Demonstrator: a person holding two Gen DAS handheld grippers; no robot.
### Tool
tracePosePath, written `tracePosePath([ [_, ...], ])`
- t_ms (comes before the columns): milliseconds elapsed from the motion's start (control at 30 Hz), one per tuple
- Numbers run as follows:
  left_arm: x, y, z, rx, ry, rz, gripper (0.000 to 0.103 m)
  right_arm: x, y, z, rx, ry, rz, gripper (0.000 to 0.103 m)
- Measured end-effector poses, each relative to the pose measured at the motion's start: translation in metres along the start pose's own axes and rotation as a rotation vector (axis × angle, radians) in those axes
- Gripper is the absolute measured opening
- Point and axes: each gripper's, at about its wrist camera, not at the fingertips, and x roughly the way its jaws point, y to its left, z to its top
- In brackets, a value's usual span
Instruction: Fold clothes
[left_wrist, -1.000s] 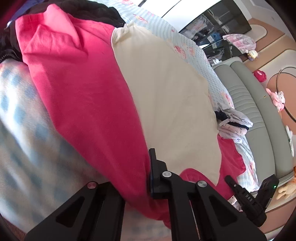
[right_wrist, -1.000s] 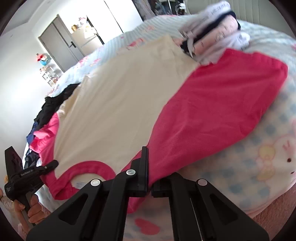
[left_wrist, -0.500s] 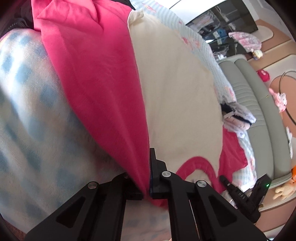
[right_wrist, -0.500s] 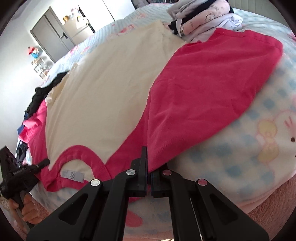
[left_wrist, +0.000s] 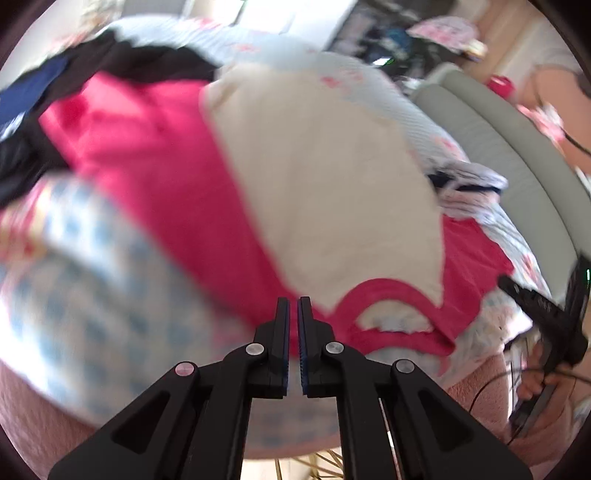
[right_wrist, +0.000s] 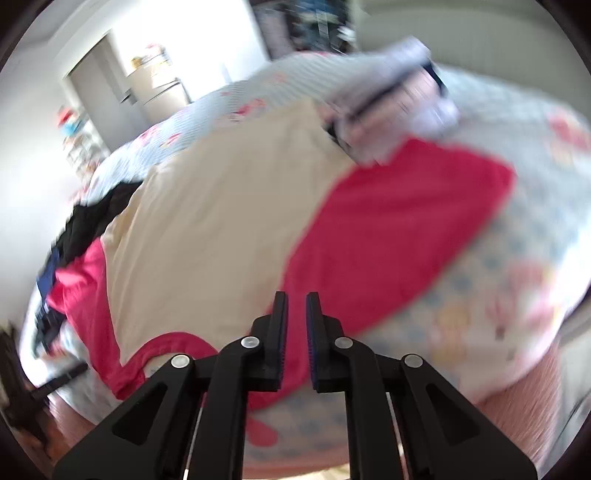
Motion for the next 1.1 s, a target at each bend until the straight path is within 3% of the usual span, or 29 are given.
tracePosePath([
  [67,0.011,-0.013,0.006,0.049,0.007,-0.014,0.006,0.007,0.012,0.006,-0.042,0.017,0.045,0.021],
  [133,0.036,-0.015,0.006,0.041,0.078,-0.014,0.006,0.03,0.017,0.001,-0.04,0.098,0.088,0.021],
  [267,0.04,-0.01,-0.004,0.0,0.149,-0.026,0.009,0.076,0.013,-0.033,-0.012,0.301,0.089,0.021],
  [367,0.042,-0.007,-0.012,-0.03,0.201,-0.036,0.014,0.077,0.001,-0.06,0.039,0.348,0.12,0.021],
  [433,0.043,-0.004,-0.017,-0.051,0.236,-0.042,0.035,0.071,-0.003,-0.065,0.047,0.366,0.139,0.021],
  [467,0.044,-0.003,-0.019,-0.061,0.253,-0.046,0.039,0.068,-0.004,-0.064,0.051,0.373,0.147,0.021],
  [600,0.033,-0.048,0.006,0.117,0.128,0.013,0.05,0.054,-0.004,-0.052,0.009,0.327,0.159,0.021],
  [767,0.07,-0.066,0.012,0.133,0.218,0.059,0.052,0.061,-0.01,-0.053,0.016,0.379,0.146,0.022],
  [867,0.081,-0.077,0.005,0.163,0.246,0.096,0.052,0.04,-0.028,-0.048,0.04,0.302,0.138,0.022],
  [967,0.081,-0.1,0.017,0.195,0.223,0.03,0.052,0.017,-0.073,-0.027,0.149,0.187,0.061,0.023],
  [1100,0.09,-0.141,0.035,0.214,0.218,-0.108,0.052,0.006,-0.139,0.006,0.295,0.082,-0.063,0.034],
])
